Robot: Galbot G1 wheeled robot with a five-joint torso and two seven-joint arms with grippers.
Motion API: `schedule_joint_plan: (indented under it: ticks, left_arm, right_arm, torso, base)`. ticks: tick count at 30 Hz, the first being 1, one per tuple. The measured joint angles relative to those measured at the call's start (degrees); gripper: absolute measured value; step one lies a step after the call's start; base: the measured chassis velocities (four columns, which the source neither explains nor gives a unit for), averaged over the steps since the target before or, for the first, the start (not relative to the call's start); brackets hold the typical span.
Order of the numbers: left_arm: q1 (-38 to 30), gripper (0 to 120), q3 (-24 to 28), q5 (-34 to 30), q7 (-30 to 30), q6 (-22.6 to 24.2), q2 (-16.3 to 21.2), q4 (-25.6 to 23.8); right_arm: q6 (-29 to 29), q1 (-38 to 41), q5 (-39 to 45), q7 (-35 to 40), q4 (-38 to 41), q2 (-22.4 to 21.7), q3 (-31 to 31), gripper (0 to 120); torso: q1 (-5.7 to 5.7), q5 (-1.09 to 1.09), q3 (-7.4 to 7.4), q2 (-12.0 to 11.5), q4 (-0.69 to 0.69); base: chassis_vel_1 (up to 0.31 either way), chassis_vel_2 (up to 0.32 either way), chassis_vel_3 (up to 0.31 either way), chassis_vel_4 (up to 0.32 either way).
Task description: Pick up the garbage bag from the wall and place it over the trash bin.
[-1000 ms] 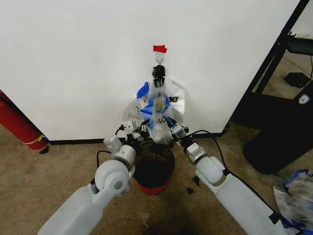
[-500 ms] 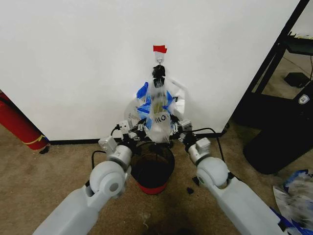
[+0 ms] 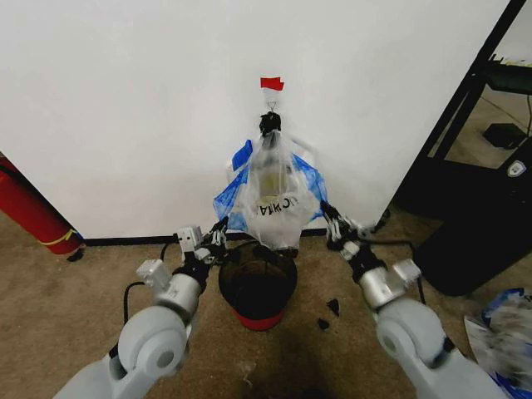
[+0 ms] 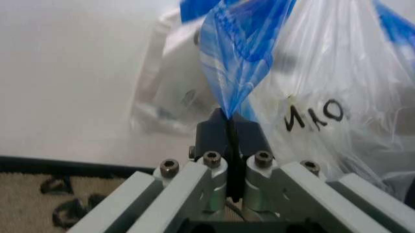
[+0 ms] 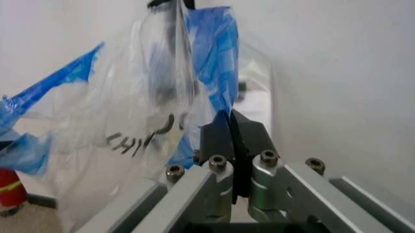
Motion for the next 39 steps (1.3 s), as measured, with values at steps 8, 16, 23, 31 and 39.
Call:
schedule_joint_plan:
  ticks: [8, 16, 23, 31, 39]
  left_arm:
    - [1.71, 0, -0.4, 0.26, 0.13, -0.12, 0.26, -1.82]
    - [6.5, 0, -0.68, 3.05, 0.76, -1.05, -1.79, -2.58]
    - [7.82, 0, -1.06, 4.26, 1.17, -1.6, -0.9, -4.28]
    - [11.54, 0, -0.29, 6.26, 1.23, -1.54, -0.59, -5.44]
    - [9.87, 0, -1.31, 6.55, 1.26, -1.72, 0.28, -6.85]
  right_arm:
    - [1.57, -5.31, -2.75, -0.42, 2.53, 2.01, 1.96, 0]
    - [3.21, -9.3, -5.56, -1.11, 2.76, 3.29, 2.04, 0]
    - [3.59, -10.81, -5.22, -1.09, 5.38, 2.79, 2.96, 0]
    - [4.93, -14.55, -6.25, -1.25, 5.2, 1.92, 3.37, 0]
    - [4.33, -12.93, -3.96, -0.09, 8.22, 0.67, 4.3, 0]
  torso:
    - [0.0, 0.0, 0.0, 0.0, 0.02]
    - [0.01, 0.0, 0.01, 0.0, 0.02]
    - [0.01, 0.0, 0.01, 0.0, 0.02]
    - [0.01, 0.01, 0.01, -0.01, 0.02]
    - [0.01, 0.0, 0.01, -0.01, 0.02]
  base:
    - [0.0, 0.0, 0.0, 0.0]
    - [0.0, 0.0, 0.0, 0.0]
    - [0.0, 0.0, 0.0, 0.0]
    - [0.0, 0.0, 0.0, 0.0]
    - [0.0, 0.0, 0.0, 0.0]
